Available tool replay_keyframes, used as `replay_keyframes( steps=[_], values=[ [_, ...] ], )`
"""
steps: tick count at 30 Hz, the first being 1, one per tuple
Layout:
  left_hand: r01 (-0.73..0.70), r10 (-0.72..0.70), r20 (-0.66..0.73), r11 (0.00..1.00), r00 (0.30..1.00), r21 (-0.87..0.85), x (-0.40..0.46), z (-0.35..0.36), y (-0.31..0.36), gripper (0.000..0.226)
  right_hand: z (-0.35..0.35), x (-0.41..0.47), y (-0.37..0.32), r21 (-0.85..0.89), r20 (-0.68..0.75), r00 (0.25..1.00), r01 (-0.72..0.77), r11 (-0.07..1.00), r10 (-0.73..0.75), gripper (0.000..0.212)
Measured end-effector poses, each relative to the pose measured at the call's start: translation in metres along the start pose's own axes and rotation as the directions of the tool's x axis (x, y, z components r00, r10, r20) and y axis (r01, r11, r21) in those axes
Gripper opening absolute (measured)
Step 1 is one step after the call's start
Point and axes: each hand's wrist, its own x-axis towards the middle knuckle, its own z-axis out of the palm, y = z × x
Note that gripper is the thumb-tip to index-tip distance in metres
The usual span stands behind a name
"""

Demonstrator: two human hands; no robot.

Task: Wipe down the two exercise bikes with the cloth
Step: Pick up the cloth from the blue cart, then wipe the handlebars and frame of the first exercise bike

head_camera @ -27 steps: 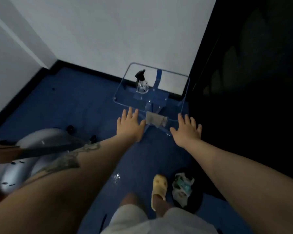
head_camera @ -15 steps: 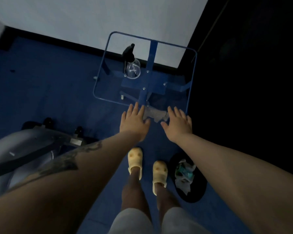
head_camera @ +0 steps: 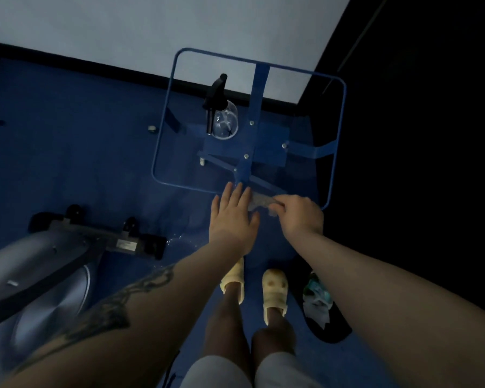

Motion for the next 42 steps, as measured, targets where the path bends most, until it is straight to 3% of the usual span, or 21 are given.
replay_keyframes(
  steps=[5,11,18,23,29,38,42],
  values=[
    [0.119,-0.116,0.040,0.989,0.992,-0.090,-0.020,-0.015,0.007,0.062,-0.032,-0.014,-0.007,0.032,-0.023,1.000,0.016,0.999,-0.015,0.025],
    [0.273,-0.302,-0.063,0.919,0.951,-0.285,-0.059,-0.057,0.010,0.061,-0.064,-0.058,-0.023,0.156,-0.144,0.989,0.066,0.985,-0.044,0.022],
    [0.356,-0.514,-0.261,0.806,0.817,-0.472,-0.145,-0.100,-0.002,0.061,-0.106,-0.116,-0.064,0.391,-0.269,0.936,0.321,0.863,-0.227,0.019],
    [0.338,-0.620,-0.409,0.745,0.670,-0.575,-0.217,-0.115,-0.018,0.060,-0.099,-0.160,-0.101,0.518,-0.320,0.857,0.515,0.683,-0.404,0.012],
    [0.323,-0.738,-0.522,0.664,0.428,-0.674,-0.328,-0.121,-0.048,0.055,-0.073,-0.242,-0.160,0.629,-0.237,0.775,0.582,0.515,-0.586,0.010],
    [0.292,-0.861,-0.507,0.493,0.028,-0.820,-0.504,-0.095,-0.102,0.049,-0.041,-0.399,-0.248,0.688,-0.150,0.494,0.674,0.269,-0.856,0.010],
    [0.232,-0.879,-0.476,0.457,-0.028,-0.859,-0.558,-0.089,-0.133,0.049,-0.019,-0.457,-0.281,0.711,-0.141,0.437,0.670,0.216,-0.888,0.009]
  ],
)
